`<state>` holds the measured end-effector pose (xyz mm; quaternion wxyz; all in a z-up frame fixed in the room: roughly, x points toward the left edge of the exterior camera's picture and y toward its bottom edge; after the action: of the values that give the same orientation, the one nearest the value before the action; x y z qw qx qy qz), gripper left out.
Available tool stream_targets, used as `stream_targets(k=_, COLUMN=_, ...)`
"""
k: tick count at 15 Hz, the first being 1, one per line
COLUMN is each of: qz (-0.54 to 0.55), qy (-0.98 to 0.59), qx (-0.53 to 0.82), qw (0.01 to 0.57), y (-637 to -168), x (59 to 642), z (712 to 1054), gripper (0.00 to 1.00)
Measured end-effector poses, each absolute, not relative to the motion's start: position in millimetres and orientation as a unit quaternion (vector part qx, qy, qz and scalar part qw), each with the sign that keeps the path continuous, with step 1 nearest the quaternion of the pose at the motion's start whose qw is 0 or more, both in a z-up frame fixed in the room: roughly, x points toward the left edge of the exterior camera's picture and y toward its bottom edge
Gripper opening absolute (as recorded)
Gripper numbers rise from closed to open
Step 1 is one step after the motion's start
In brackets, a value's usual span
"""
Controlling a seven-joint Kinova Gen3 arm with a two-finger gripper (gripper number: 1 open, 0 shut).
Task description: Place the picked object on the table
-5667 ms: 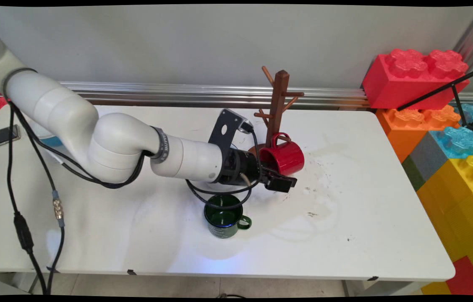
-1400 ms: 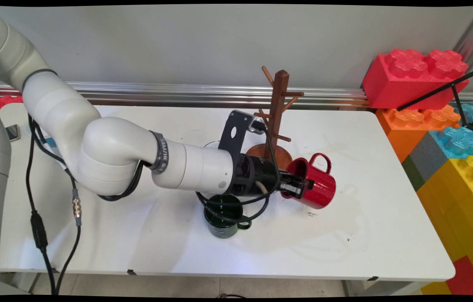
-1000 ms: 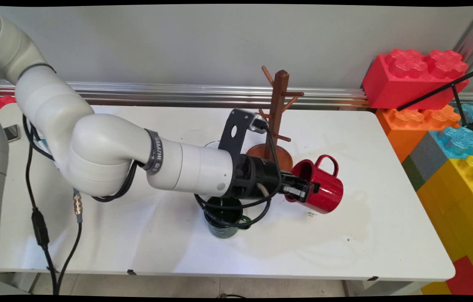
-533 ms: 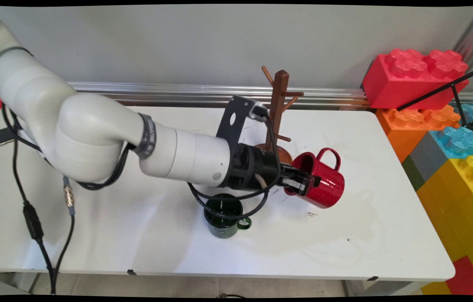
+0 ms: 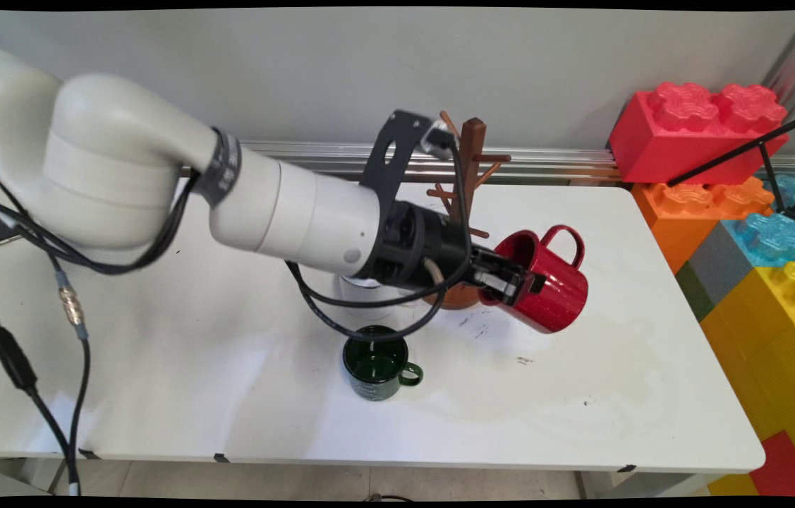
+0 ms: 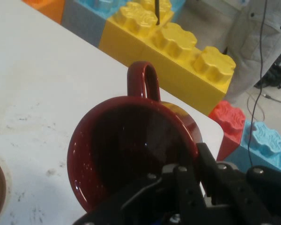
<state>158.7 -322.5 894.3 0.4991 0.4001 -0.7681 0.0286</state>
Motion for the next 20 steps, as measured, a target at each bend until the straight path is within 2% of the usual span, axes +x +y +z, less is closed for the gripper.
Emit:
stream_targets(k=6, qz=0.026, qy=-0.785, qx=0.366, qw=0.499, y=-313.8, x=156.1, z=929.2, gripper=0.00)
stream_targets(k=10, qz=0.105, qy=-0.793, qx=0.396, qw=0.451, y=-322.3, x=178.6, z=946.4, gripper=0.00)
stream_targets(k=13, qz=0.149, qy=-0.793, qx=0.420, qw=0.415, y=-328.8, x=204.8, z=972.1, gripper=0.00)
stream_targets(k=20, qz=0.100, qy=-0.812, qx=0.406, qw=0.407, y=-319.2, x=201.4, z=1007.7, gripper=0.00)
